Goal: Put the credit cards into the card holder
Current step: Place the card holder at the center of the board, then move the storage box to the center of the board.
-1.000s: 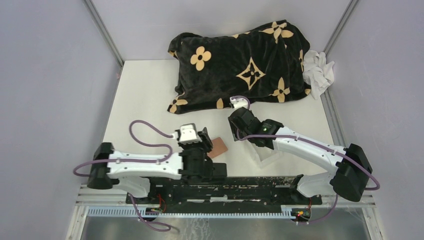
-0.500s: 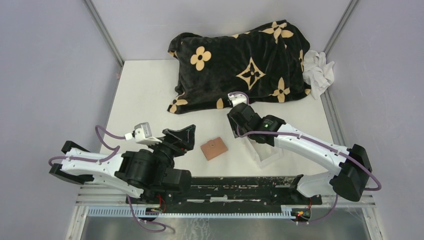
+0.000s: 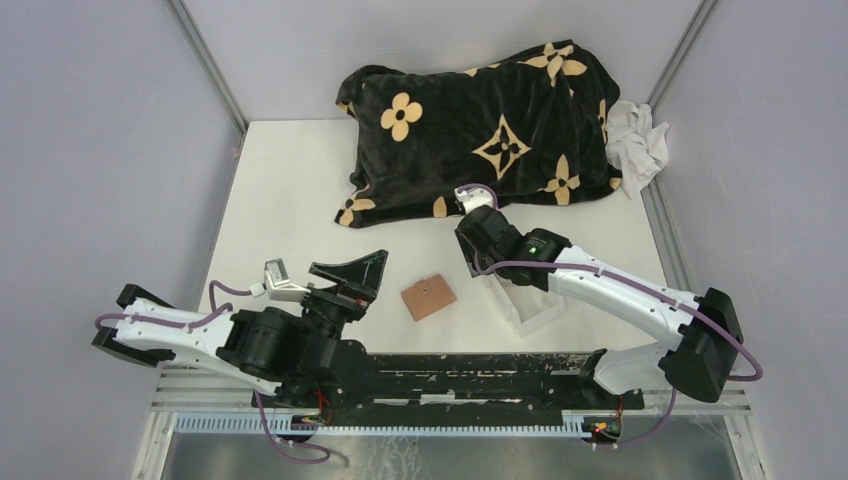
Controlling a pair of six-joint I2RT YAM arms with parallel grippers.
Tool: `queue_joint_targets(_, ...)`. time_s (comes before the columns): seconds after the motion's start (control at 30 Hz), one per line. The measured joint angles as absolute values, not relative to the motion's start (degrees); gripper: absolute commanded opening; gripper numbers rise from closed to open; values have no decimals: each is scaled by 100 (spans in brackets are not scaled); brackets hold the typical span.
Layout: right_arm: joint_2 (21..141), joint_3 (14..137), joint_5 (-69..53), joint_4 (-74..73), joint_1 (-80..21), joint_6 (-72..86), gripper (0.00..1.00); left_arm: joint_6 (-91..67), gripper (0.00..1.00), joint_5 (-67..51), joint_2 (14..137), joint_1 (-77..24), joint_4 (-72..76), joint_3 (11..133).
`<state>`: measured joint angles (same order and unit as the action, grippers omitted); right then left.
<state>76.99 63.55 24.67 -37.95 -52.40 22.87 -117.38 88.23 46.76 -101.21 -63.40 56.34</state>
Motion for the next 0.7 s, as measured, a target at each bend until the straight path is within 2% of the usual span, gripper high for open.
queue_joint_targets(0.17,7699,6355,2449,-3822,-5240,2287,55,-11745,99,8820,4558,-10123,-5358,5581)
queue_joint_targets(0.37,7699,6355,2425,-3830,-5242,2290,55,-11749,99,8816,4528,-10263,-5002,5645)
queue_joint_targets(0.63,7736,6571,2401,-4010,-5262,2296,54,-11756,100,8820,5076,-10532,-4716,6613)
queue_joint_targets(0.7,7743,6628,2401,-4077,-5282,2307,54,-11758,94,8820,5236,-10571,-4453,6735)
